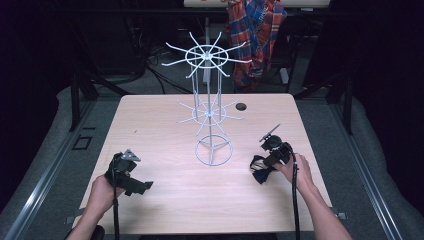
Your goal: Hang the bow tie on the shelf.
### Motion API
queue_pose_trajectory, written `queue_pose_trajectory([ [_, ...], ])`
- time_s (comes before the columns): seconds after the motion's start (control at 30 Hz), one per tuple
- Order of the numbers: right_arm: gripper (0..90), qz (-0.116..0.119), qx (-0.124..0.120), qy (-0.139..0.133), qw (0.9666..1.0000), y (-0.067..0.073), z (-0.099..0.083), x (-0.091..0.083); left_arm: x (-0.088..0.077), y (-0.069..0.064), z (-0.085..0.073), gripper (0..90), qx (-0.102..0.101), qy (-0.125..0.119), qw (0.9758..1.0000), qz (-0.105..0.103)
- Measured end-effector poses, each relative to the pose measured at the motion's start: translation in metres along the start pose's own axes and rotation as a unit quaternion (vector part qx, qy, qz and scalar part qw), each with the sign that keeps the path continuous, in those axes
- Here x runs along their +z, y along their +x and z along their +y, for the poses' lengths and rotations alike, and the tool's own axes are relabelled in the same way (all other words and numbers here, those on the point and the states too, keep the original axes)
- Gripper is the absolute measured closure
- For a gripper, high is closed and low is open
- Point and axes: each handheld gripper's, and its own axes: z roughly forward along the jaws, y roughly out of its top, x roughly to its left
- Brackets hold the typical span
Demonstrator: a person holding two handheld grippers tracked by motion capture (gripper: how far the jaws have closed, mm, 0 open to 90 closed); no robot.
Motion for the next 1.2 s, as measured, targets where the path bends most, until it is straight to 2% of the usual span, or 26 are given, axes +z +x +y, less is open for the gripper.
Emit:
queue_pose_trajectory([
  [0.03, 72.2, 0.000, 0.000, 0.000, 1.0000, 0.000, 0.000, 0.000, 0.000, 0.000, 0.000, 0.0, 0.000, 0.000, 1.0000, 0.000],
  [0.07, 82.7, -0.003, 0.000, 0.003, 1.0000, -0.001, 0.000, -0.002, 0.000, 0.000, 0.000, 0.0, 0.000, 0.002, 1.0000, 0.001],
  [0.1, 82.7, -0.003, 0.000, 0.003, 1.0000, -0.001, 0.000, -0.002, 0.000, 0.000, 0.000, 0.0, 0.000, 0.002, 1.0000, 0.001],
  [0.13, 87.4, 0.008, 0.008, -0.008, 0.9999, -0.001, 0.000, -0.001, 0.000, 0.000, 0.000, 0.0, 0.000, 0.001, 1.0000, 0.001],
  [0.23, 88.1, 0.002, 0.003, -0.006, 1.0000, -0.001, 0.000, -0.004, 0.000, 0.000, 0.000, 0.0, 0.000, 0.001, 1.0000, 0.001],
  [0.27, 88.3, 0.001, 0.010, -0.025, 0.9996, 0.000, 0.000, -0.009, 0.000, 0.000, -0.001, 0.0, 0.000, 0.002, 1.0000, 0.001],
  [0.37, 88.4, -0.002, 0.004, -0.041, 0.9992, 0.000, 0.000, -0.019, 0.000, 0.001, -0.001, 0.0, 0.000, 0.002, 1.0000, 0.001],
  [0.4, 88.5, -0.006, 0.002, -0.065, 0.9979, 0.001, -0.001, -0.029, 0.000, 0.001, -0.001, 0.0, 0.000, 0.002, 1.0000, 0.001],
  [0.47, 88.6, -0.008, -0.001, -0.071, 0.9974, 0.001, -0.002, -0.033, 0.000, 0.001, 0.000, 0.0, 0.000, 0.003, 1.0000, 0.001],
  [0.53, 88.6, -0.017, -0.004, -0.101, 0.9947, 0.002, -0.004, -0.046, 0.000, 0.000, 0.000, 0.0, 0.000, 0.003, 1.0000, 0.002],
  [0.63, 88.7, -0.023, -0.006, -0.112, 0.9934, 0.003, -0.005, -0.053, 0.000, 0.001, -0.001, 0.0, 0.000, 0.002, 1.0000, 0.002],
  [0.67, 88.8, -0.028, -0.012, -0.128, 0.9912, 0.003, -0.006, -0.060, 0.000, 0.001, -0.001, 0.0, -0.001, 0.002, 1.0000, 0.002],
  [0.77, 88.8, -0.032, -0.011, -0.141, 0.9895, 0.005, -0.007, -0.066, 0.000, 0.000, -0.001, 0.0, -0.001, 0.004, 1.0000, 0.002],
  [0.8, 88.8, -0.029, -0.009, -0.155, 0.9875, 0.005, -0.008, -0.072, 0.000, 0.000, 0.000, 0.0, 0.001, 0.004, 1.0000, 0.002],
  [1.03, 88.8, -0.034, -0.009, -0.178, 0.9833, 0.005, -0.009, -0.089, 0.000, 0.000, 0.000, 0.0, 0.001, 0.004, 1.0000, 0.001],
  [1.1, 88.8, -0.036, -0.011, -0.191, 0.9809, 0.006, -0.009, -0.093, 0.000, 0.000, 0.000, 0.0, 0.001, 0.004, 1.0000, 0.000],
  [1.13, 88.8, -0.042, -0.013, -0.201, 0.9786, 0.007, -0.009, -0.099, 0.000, 0.000, 0.000, 0.0, 0.001, 0.004, 1.0000, 0.002],
  [1.17, 88.8, -0.042, -0.013, -0.201, 0.9786, 0.007, -0.009, -0.099, 0.000, 0.000, 0.000, 0.0, 0.001, 0.004, 1.0000, 0.002],
  [1.2, 88.9, -0.049, -0.016, -0.217, 0.9748, 0.007, -0.010, -0.105, 0.001, 0.001, 0.000, 0.0, 0.001, 0.004, 1.0000, 0.002],
])
